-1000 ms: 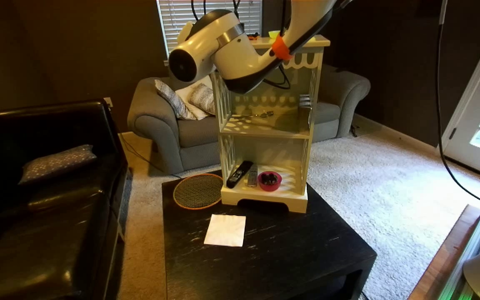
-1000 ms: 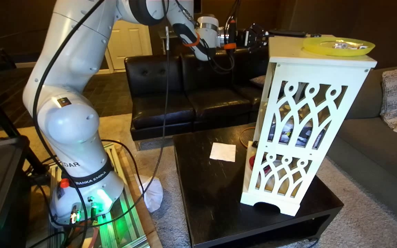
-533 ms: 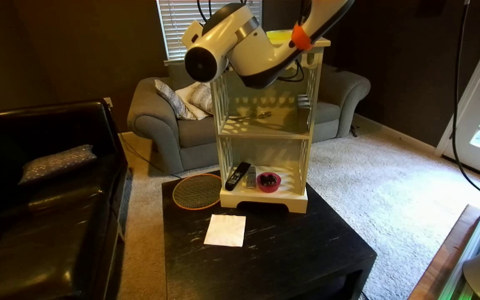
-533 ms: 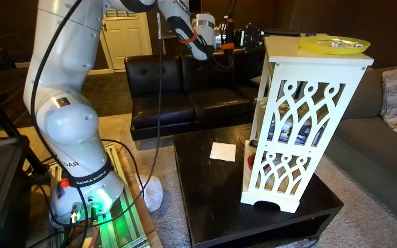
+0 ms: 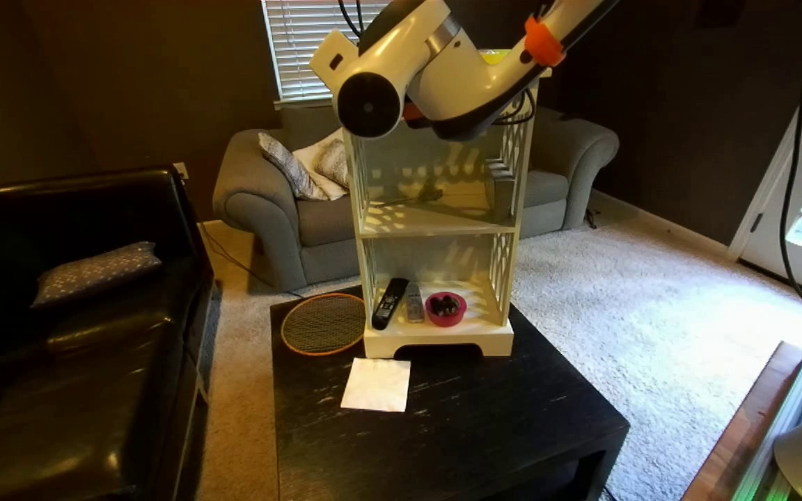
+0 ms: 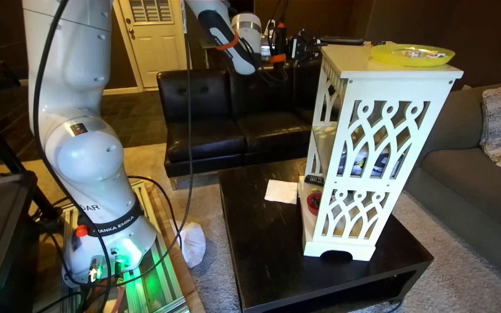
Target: Move the stand slightly backwards
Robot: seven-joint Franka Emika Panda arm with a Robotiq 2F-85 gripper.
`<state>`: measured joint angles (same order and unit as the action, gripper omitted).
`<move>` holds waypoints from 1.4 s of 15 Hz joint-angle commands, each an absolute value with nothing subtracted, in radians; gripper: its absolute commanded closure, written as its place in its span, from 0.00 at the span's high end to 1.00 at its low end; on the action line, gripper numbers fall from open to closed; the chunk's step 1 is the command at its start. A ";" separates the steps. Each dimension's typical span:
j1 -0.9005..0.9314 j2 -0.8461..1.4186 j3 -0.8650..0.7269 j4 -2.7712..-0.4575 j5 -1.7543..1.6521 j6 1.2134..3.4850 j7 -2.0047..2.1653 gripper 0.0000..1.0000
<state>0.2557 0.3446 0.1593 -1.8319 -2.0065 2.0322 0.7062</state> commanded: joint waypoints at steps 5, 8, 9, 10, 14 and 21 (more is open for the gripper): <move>0.232 0.149 0.213 -2.030 -2.163 2.184 0.794 0.05; 0.218 0.115 0.218 -2.060 -2.192 2.256 0.831 0.05; 0.214 0.102 0.219 -2.069 -2.197 2.282 0.844 0.05; 0.209 0.090 0.219 -2.077 -2.201 2.304 0.855 0.05; 0.195 0.040 0.217 -2.113 -2.226 2.393 0.883 0.05; 0.187 -0.052 0.205 -2.189 -2.283 2.520 0.938 0.05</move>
